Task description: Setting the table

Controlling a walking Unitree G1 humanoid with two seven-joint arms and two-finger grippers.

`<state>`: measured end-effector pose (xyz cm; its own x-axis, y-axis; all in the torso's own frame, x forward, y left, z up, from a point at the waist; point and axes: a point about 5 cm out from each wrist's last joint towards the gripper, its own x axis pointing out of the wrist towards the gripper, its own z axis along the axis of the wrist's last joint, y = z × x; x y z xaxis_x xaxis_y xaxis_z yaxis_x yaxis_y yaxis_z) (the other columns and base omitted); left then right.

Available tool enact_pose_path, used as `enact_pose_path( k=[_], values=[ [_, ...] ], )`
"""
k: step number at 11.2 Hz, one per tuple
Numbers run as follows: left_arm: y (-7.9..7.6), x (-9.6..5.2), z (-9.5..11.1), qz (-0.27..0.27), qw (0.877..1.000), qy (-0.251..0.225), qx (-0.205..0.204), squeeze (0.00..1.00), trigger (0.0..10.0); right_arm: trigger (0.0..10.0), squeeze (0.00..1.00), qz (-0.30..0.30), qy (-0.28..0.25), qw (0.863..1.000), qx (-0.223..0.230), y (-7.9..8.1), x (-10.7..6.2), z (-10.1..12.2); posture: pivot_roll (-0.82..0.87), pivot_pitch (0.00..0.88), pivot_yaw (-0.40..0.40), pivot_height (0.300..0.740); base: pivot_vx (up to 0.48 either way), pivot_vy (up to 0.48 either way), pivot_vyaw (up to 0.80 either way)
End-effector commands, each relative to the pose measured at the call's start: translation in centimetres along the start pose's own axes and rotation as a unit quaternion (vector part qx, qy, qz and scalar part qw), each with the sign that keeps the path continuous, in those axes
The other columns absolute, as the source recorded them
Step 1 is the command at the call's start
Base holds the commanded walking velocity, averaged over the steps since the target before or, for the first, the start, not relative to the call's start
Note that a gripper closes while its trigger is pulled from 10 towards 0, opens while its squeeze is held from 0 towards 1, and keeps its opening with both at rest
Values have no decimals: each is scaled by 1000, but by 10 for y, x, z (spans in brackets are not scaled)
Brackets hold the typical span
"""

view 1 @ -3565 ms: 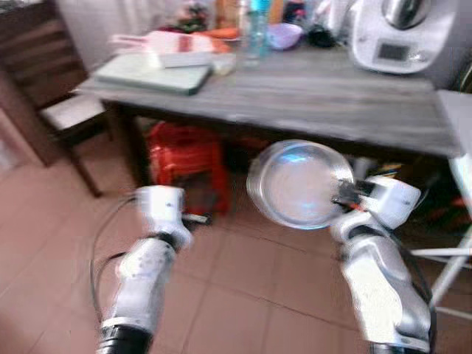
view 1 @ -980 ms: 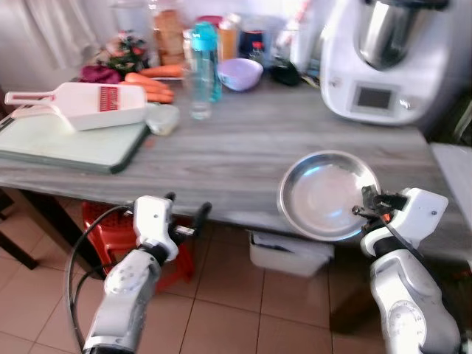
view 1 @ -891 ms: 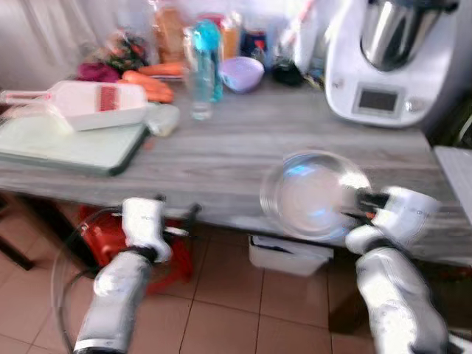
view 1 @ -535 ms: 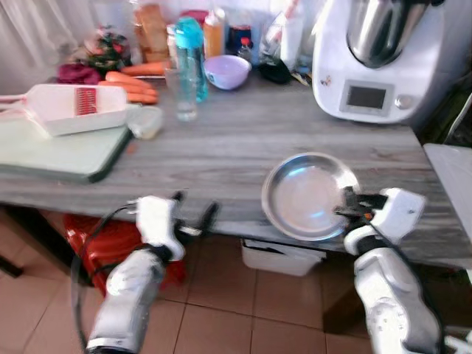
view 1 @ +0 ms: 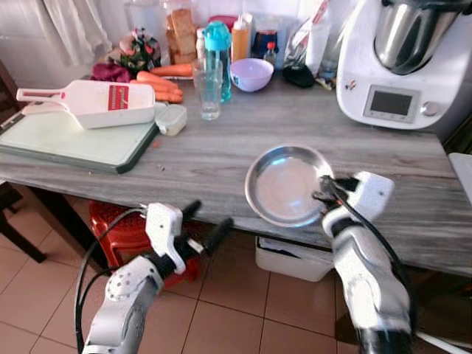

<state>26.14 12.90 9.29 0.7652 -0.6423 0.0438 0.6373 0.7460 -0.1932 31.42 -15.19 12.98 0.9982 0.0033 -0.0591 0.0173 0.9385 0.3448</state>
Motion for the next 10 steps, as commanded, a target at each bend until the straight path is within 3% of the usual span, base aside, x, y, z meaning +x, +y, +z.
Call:
enact_pose_path(
  k=[1, 2, 5, 8, 10],
  values=[
    [-1, -2, 1, -7, 1000, 5, 7, 0, 10000, 10000, 0, -14, 2, 1000, 16, -4, 7, 1, 41, 39, 0, 740, 0, 0, 0],
    [-2, -2, 1, -10, 1000, 6, 11, 0, 10000, 10000, 0, -22, 8, 1000, 16, -6, 15, 1, 41, 39, 0, 740, 0, 0, 0],
    [-13, 5, 10, -52, 998, 10, 36, 0, 10000, 10000, 0, -12, 30, 997, 73, 13, 39, -4, 75, 38, 6, 740, 0, 0, 0],
    [-17, 4, 14, -58, 997, 12, 45, 0, 10000, 10000, 0, -7, 68, 994, 90, 27, 49, -19, 93, 47, 4, 740, 0, 0, 0],
    [-19, 3, 11, -60, 997, 19, 49, 0, 10000, 10000, 0, -35, 93, 990, 95, 25, 52, -30, 94, 58, 6, 740, 0, 0, 0]
  ],
)
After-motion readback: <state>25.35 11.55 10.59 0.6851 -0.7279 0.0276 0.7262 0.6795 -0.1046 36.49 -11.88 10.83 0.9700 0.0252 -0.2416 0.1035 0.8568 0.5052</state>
